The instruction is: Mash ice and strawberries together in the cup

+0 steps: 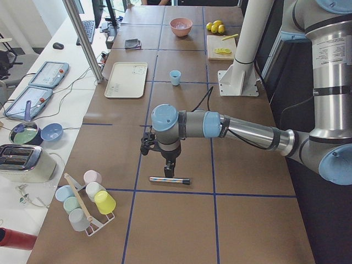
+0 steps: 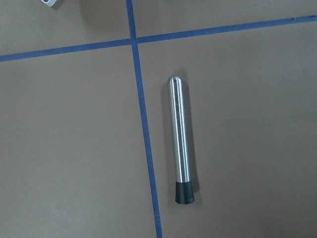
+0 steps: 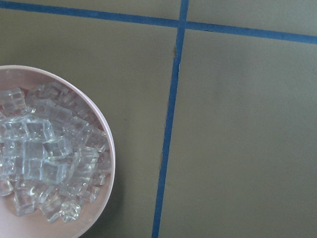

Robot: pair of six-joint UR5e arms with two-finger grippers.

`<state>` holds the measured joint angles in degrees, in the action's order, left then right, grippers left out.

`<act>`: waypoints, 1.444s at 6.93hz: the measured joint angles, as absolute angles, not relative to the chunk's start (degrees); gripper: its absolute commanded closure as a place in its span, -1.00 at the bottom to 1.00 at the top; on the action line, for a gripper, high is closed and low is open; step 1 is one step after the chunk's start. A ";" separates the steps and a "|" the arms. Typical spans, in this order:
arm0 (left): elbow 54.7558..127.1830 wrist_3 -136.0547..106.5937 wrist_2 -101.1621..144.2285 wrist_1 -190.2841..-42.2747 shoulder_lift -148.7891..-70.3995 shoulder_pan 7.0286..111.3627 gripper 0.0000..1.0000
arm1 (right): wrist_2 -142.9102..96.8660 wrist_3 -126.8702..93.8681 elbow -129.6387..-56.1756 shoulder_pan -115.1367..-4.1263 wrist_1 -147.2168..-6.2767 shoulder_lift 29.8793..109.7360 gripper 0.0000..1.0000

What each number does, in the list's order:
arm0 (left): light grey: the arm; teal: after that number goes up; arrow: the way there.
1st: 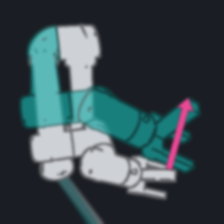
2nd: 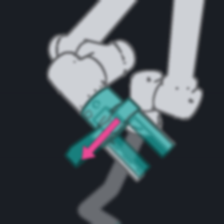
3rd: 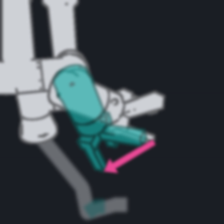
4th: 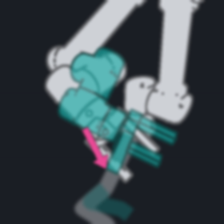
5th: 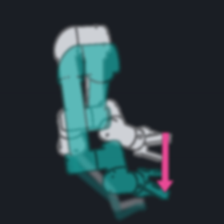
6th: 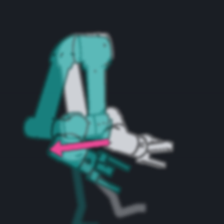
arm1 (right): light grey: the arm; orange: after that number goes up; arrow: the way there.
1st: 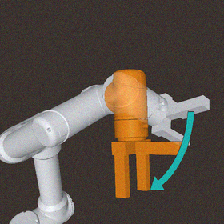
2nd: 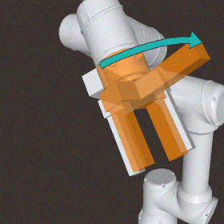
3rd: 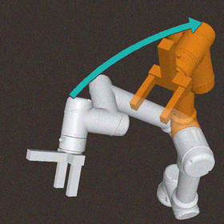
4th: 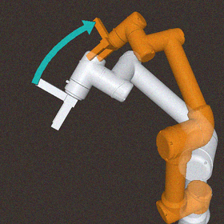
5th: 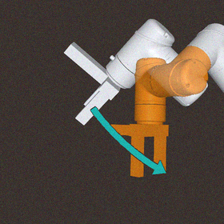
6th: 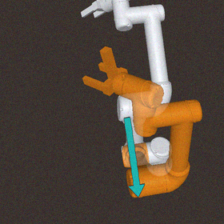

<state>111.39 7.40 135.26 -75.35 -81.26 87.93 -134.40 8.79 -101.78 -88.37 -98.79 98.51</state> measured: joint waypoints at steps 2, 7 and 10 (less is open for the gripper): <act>111.27 7.46 135.24 -75.38 -81.10 87.84 -1.00 | -134.44 8.48 -101.14 -88.04 -98.73 97.44 -0.99; 109.73 7.31 134.81 -75.21 -80.56 87.82 -1.00 | -134.24 8.48 -100.84 -87.60 -98.68 95.14 -0.99; 109.85 7.30 134.28 -75.58 -80.14 87.87 -1.00 | -134.00 9.12 -100.69 -87.47 -98.70 95.47 -0.99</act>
<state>109.85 7.30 134.28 -75.58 -80.14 87.87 -134.00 9.12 -100.69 -87.47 -98.70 95.47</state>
